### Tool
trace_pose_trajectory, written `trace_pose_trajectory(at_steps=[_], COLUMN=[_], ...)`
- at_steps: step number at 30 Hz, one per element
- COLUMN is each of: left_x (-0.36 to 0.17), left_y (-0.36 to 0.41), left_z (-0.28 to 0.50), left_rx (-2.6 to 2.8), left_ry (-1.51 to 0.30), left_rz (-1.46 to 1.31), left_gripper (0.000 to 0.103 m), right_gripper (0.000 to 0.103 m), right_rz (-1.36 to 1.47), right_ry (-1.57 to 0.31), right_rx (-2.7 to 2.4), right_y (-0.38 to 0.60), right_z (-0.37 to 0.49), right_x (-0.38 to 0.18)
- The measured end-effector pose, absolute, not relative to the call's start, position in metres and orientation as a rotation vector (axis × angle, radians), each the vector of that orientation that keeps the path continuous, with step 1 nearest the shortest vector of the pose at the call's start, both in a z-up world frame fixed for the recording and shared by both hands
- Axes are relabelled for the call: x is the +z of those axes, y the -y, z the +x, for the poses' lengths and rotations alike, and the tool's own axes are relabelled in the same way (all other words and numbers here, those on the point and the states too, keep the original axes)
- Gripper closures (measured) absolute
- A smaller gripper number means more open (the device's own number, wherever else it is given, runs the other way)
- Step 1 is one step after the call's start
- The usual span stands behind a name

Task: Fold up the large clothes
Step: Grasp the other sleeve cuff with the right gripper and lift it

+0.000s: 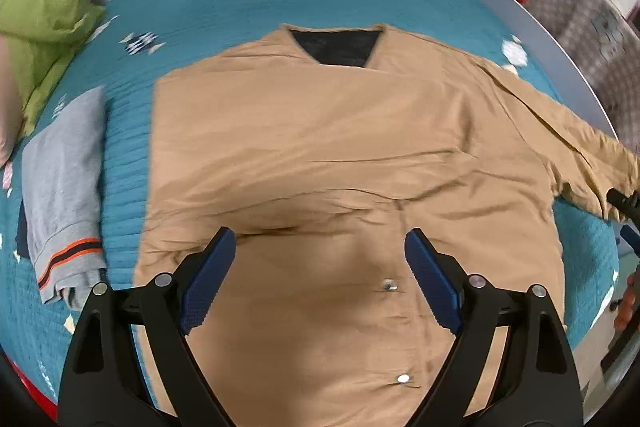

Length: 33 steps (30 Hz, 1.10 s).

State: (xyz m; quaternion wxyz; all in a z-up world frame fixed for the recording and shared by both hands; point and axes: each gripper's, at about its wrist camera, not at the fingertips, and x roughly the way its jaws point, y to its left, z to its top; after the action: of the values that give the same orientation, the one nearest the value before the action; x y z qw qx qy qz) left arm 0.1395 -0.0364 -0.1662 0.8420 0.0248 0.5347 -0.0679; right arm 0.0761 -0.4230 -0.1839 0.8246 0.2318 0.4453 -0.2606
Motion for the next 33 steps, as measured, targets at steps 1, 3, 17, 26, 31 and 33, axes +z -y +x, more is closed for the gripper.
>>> trace_pose_trajectory(at_steps=[1, 3, 17, 26, 31, 33], left_x=[-0.167, -0.168, -0.171, -0.191, -0.255, -0.27], left_y=[0.044, 0.057, 0.151, 0.225, 0.269, 0.275], left_z=[0.14, 0.142, 0.19, 0.238, 0.256, 0.255], left_rx=[-0.156, -0.183, -0.372, -0.543, -0.525, -0.506], left_ry=[-1.131, -1.13, -1.087, -1.112, -1.243, -1.179], left_rz=[0.056, 0.059, 0.064, -0.009, 0.015, 0.018], left_gripper=[0.016, 0.016, 0.045, 0.077, 0.085, 0.086], right_gripper=[0.009, 0.009, 0.083, 0.087, 0.087, 0.087], right_rz=[0.503, 0.473, 0.617, 0.52, 0.457, 0.456], right_ry=[-0.932, -0.9, -0.742, -0.565, -0.523, -0.523], right_rx=[-0.6, -0.702, -0.68, -0.548, -0.455, -0.388], right_y=[0.436, 0.462, 0.54, 0.509, 0.483, 0.469], right_z=[0.07, 0.062, 0.077, 0.087, 0.093, 0.095], right_x=[-0.186, -0.19, -0.215, -0.129, -0.087, -0.076])
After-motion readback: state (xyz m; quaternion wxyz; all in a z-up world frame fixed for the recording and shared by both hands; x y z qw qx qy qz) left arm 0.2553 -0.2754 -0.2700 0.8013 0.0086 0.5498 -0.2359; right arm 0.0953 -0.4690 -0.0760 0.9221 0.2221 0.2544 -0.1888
